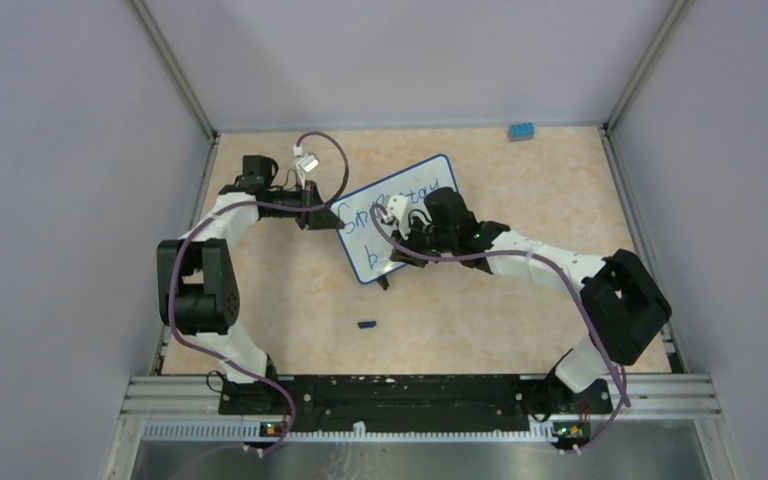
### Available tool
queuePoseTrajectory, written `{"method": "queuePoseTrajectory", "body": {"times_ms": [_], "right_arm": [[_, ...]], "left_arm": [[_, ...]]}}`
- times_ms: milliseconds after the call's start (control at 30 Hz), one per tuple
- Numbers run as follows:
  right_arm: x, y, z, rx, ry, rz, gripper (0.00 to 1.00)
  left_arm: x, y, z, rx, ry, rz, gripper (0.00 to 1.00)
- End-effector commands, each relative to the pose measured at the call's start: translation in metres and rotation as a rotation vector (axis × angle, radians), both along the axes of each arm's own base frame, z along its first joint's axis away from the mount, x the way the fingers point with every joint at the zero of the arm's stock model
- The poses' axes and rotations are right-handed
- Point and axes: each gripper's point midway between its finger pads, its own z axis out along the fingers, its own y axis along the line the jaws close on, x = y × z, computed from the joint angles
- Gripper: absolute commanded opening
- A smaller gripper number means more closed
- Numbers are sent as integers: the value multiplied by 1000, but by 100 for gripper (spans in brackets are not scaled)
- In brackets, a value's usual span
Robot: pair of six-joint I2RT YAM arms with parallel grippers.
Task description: Write a sentence on the whiteboard
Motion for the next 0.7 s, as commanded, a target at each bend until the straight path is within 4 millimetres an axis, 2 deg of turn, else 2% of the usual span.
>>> {"method": "queuePoseTrajectory", "body": {"times_ms": [0, 267, 433, 667], "right_arm": [[10, 15, 38, 73, -73, 1, 0], [14, 15, 38, 69, -89, -14, 0], [27, 12, 43, 81, -111, -61, 0], [31, 12, 37, 65, -114, -68, 0]], "left_arm": [[2, -3, 0, 21, -28, -16, 0], [1, -3, 0, 22, -33, -19, 0], [1, -3, 0, 22, -31, -18, 0], [1, -3, 0, 22, -32, -19, 0]]}}
